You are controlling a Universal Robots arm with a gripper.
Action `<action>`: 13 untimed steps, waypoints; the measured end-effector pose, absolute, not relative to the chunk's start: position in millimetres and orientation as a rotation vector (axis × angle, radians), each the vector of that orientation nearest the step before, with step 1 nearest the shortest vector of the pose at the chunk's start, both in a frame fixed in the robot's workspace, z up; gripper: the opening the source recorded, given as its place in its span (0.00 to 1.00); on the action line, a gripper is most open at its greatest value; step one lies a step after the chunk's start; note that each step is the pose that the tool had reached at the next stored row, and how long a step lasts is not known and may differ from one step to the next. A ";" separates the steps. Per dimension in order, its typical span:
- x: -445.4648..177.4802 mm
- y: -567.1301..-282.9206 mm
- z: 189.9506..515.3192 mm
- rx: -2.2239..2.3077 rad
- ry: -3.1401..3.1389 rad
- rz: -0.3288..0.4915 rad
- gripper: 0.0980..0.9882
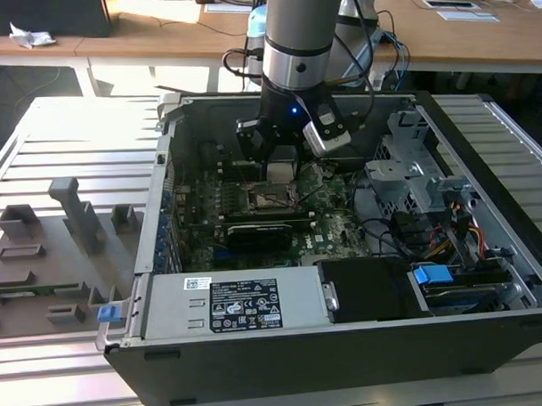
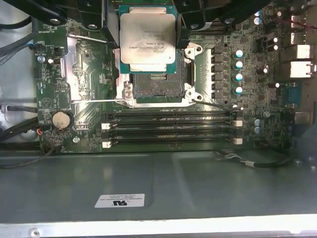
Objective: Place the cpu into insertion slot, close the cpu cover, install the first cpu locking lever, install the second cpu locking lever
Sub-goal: 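Place the cpu into insertion slot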
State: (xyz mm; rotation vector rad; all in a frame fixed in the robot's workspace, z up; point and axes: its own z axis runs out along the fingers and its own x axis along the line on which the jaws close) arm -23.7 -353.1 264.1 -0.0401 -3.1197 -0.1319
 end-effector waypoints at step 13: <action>-23.7 -353.1 263.9 -0.146 -3.119 -0.133 0.50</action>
